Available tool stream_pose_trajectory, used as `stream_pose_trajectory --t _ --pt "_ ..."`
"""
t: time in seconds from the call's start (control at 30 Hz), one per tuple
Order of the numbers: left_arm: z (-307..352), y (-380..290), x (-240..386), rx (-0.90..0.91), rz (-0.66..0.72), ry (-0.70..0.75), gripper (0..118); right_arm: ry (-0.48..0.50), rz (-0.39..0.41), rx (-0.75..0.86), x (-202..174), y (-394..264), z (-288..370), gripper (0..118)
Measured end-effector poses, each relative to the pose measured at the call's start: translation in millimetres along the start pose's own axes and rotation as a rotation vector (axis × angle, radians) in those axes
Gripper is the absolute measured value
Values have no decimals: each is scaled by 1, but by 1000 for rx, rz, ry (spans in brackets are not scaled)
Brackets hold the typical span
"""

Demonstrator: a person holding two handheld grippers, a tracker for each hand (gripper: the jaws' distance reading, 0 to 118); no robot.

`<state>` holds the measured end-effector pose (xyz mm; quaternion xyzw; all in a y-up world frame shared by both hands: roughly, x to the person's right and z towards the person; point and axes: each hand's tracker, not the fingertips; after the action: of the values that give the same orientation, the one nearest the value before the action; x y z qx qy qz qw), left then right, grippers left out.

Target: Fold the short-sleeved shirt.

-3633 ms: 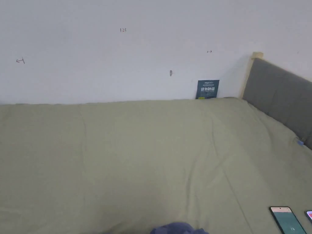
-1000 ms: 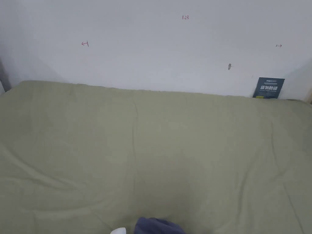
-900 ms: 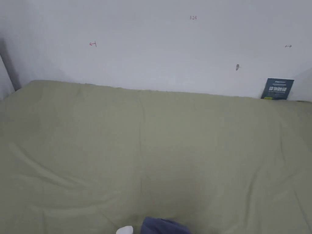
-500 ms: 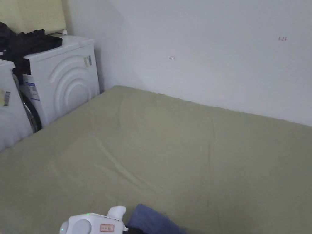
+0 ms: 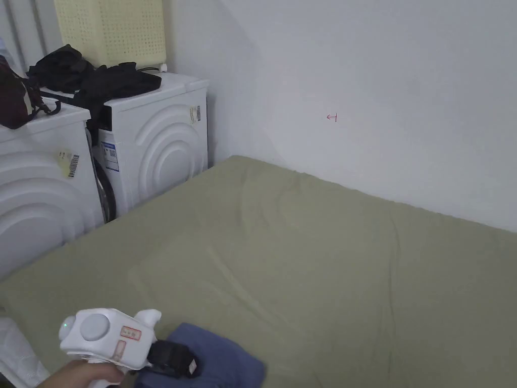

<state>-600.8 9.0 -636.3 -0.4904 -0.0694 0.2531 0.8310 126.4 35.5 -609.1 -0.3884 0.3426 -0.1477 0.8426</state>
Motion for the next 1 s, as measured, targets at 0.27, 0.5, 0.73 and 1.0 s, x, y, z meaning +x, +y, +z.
stream_pose_trajectory --t 0.27,0.5,0.73,1.0 --pt "135 -22 -35 332 85 424 113 -23 49 64 -8 2 17 0" --pt "122 -32 133 650 -144 456 1 -347 229 249 -16 37 55 0" --pt "78 -70 372 999 -573 339 1 -487 357 547 -40 105 125 0" --pt "82 -100 490 1077 -661 189 2 -554 457 728 -81 149 171 2"
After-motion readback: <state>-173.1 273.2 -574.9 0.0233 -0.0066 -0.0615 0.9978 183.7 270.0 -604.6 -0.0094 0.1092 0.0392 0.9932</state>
